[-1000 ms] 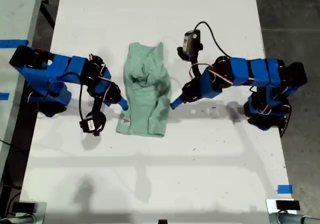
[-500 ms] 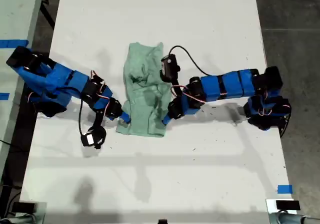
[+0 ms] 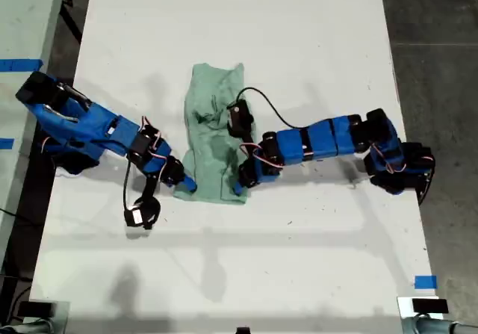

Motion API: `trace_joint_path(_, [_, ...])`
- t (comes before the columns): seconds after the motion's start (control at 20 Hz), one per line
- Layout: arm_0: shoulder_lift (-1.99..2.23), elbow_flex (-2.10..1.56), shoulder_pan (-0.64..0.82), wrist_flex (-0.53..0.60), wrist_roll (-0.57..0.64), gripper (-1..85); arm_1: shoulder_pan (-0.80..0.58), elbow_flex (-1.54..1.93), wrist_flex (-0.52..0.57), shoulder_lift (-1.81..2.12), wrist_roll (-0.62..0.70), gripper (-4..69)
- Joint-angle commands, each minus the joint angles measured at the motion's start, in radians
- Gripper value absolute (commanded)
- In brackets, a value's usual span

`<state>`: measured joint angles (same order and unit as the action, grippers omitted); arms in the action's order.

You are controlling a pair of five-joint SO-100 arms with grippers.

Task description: Fold tshirt

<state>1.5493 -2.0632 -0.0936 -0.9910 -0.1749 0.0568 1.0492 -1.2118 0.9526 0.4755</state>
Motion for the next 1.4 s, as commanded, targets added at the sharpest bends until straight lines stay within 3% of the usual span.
trace_joint_path(0.0, [-0.041, 0.026, 0.029, 0.054, 0.035, 22.0, -0.005, -0.087, 0.028, -0.032, -0.028, 19.8])
trace_joint_path(0.15, [-0.110, 0.060, 0.028, 0.095, 0.098, 14.2, 0.006, -0.091, 0.015, -0.086, -0.038, 15.1])
trace_joint_path(0.25, [-0.179, 0.124, 0.028, 0.074, 0.135, 6.3, 0.017, -0.091, 0.006, -0.100, -0.048, 2.0])
trace_joint_path(0.3, [-0.201, 0.163, 0.028, 0.046, 0.144, 0.1, 0.021, -0.091, 0.005, -0.101, -0.049, -1.2])
trace_joint_path(0.55, [-0.279, 0.454, -0.017, -0.187, 0.129, 0.1, 0.054, -0.092, -0.051, -0.035, -0.032, -1.2])
trace_joint_path(0.8, [-0.468, 1.062, -0.120, -0.506, 0.138, 0.1, 0.196, -0.081, -0.288, 0.250, -0.038, -1.2])
trace_joint_path(0.95, [-0.408, 1.114, -0.137, -0.459, 0.124, 0.1, 0.222, -0.077, -0.261, 0.353, -0.051, -1.2])
trace_joint_path(1.15, [-0.296, 1.089, -0.051, -0.502, 0.150, 0.1, 0.078, -0.014, -0.175, 0.413, 0.037, -1.2])
trace_joint_path(1.35, [-0.187, 1.032, 0.202, -0.545, 0.319, 0.1, -0.164, 0.014, -0.095, 0.407, 0.192, -1.2])
